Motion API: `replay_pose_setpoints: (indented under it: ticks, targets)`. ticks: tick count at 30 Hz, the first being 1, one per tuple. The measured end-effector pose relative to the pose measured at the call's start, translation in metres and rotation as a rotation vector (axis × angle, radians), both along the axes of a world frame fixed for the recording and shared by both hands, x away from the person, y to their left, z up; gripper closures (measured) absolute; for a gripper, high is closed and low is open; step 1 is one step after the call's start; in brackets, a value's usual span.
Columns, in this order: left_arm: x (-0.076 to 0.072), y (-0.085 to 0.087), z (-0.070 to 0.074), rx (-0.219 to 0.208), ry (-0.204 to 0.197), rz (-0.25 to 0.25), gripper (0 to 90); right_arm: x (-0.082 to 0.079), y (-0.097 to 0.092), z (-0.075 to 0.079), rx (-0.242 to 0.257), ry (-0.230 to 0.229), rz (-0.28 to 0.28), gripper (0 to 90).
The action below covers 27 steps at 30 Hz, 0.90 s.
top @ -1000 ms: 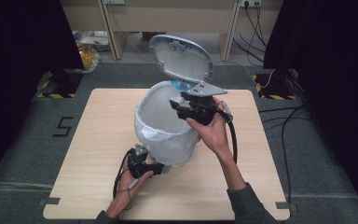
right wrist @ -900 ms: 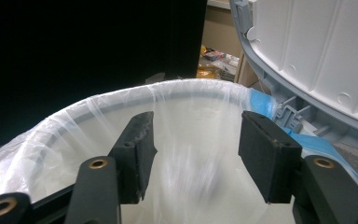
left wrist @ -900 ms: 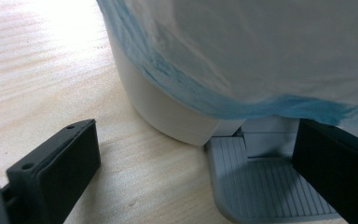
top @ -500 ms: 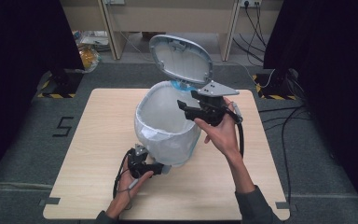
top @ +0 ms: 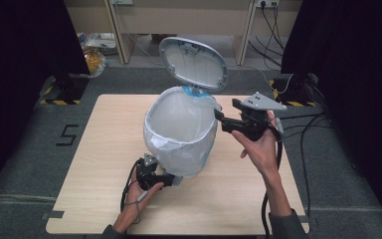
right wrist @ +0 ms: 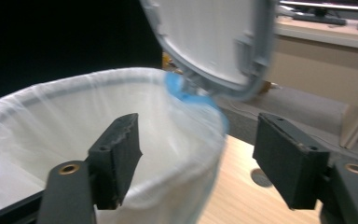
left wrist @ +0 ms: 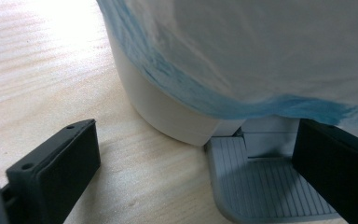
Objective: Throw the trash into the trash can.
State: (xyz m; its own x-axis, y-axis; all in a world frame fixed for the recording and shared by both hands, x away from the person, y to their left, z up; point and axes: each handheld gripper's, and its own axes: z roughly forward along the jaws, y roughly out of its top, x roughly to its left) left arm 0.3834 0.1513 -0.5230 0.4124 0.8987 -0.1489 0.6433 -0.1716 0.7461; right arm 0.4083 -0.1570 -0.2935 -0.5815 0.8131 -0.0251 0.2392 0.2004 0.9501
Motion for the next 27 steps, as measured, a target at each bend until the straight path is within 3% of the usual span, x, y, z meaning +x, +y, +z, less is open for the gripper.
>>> replay_pose_setpoints:
  ticks: [11, 27]
  targets:
    - [0.0, 0.0, 0.0, -0.002, -0.001, 0.0, 0.1, -0.007, -0.037, -0.019, 0.001, 0.026, -0.067, 24.8]
    - [0.0, 0.0, 0.0, -0.004, -0.003, 0.001, 0.0, -0.016, -0.062, -0.051, -0.012, 0.054, -0.124, 22.2]
